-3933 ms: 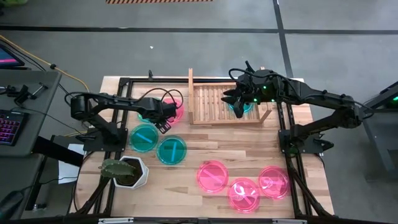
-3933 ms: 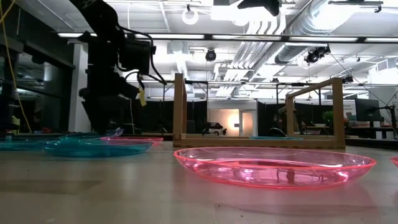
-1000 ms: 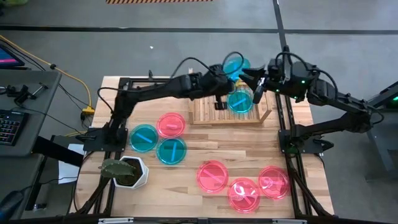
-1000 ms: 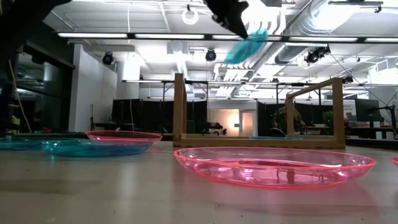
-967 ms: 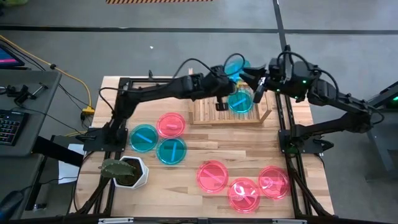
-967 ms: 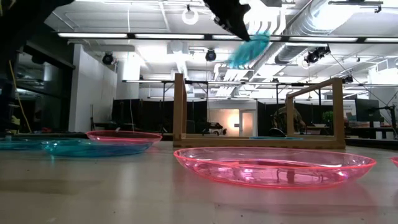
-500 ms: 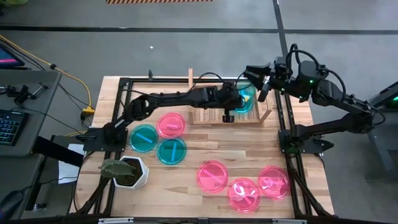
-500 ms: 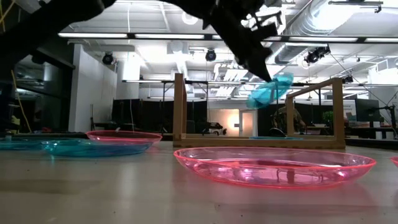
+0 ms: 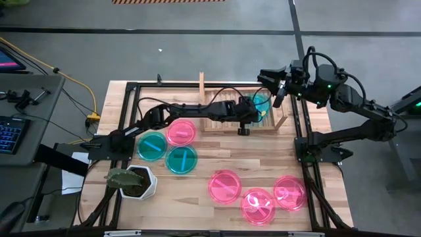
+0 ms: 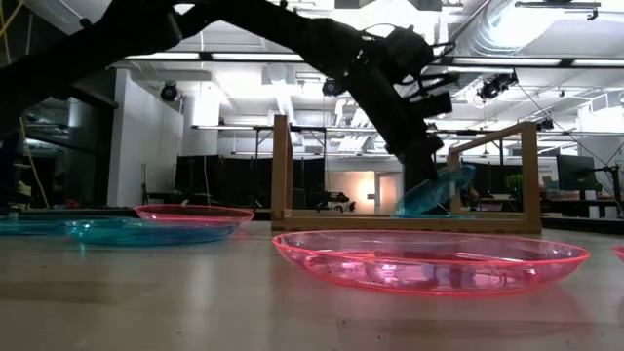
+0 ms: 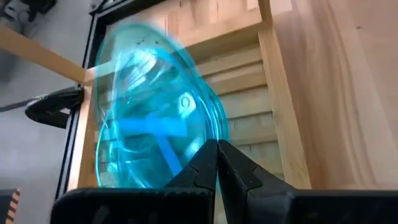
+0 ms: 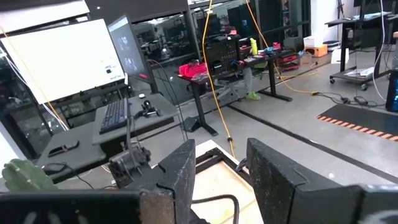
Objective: Place and stack plates onto a shelf
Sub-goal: Stack the blue plate on top of the other blue plate on the shelf, then put the pink plate on the shelf
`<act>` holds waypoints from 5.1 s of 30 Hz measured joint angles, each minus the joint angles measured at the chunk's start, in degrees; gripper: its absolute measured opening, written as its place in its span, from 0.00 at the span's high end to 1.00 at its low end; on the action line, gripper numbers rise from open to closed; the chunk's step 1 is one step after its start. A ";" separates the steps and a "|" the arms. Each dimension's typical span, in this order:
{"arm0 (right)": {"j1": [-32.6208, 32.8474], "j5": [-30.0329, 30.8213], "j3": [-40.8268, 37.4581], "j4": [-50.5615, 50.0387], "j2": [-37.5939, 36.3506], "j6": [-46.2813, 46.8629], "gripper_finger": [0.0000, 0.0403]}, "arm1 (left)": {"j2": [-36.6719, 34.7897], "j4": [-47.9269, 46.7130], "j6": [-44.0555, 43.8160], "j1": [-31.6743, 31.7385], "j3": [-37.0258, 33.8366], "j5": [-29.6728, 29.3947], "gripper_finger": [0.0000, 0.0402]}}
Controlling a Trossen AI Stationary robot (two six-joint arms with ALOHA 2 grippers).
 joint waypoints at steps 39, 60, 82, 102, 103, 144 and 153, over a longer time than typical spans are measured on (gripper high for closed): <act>0.01 0.00 0.00 -4.80 0.09 -2.81 0.68 | -23.38 -29.43 -22.21 7.27 3.80 20.16 0.57; 0.66 -20.98 0.00 -16.17 3.83 10.69 0.68 | -82.08 38.09 -46.57 3.80 -70.49 25.03 0.58; 23.78 -31.64 -48.47 26.97 17.05 57.89 0.68 | -93.96 38.13 -44.93 3.82 -75.17 17.44 0.58; 26.43 -27.08 -36.70 27.08 40.65 62.94 0.68 | -93.79 38.11 -45.19 3.80 -75.19 16.15 0.58; 26.43 -27.08 -36.32 27.01 41.13 62.57 0.68 | -93.79 38.11 -45.19 3.81 -75.19 16.15 0.58; 10.54 -2.29 -35.63 4.85 8.19 53.12 1.00 | -96.85 43.45 -46.64 3.82 -75.12 16.12 0.58; -2.71 10.89 -35.63 7.60 17.27 55.52 1.00 | -96.87 43.83 -46.62 3.80 -75.12 15.71 0.58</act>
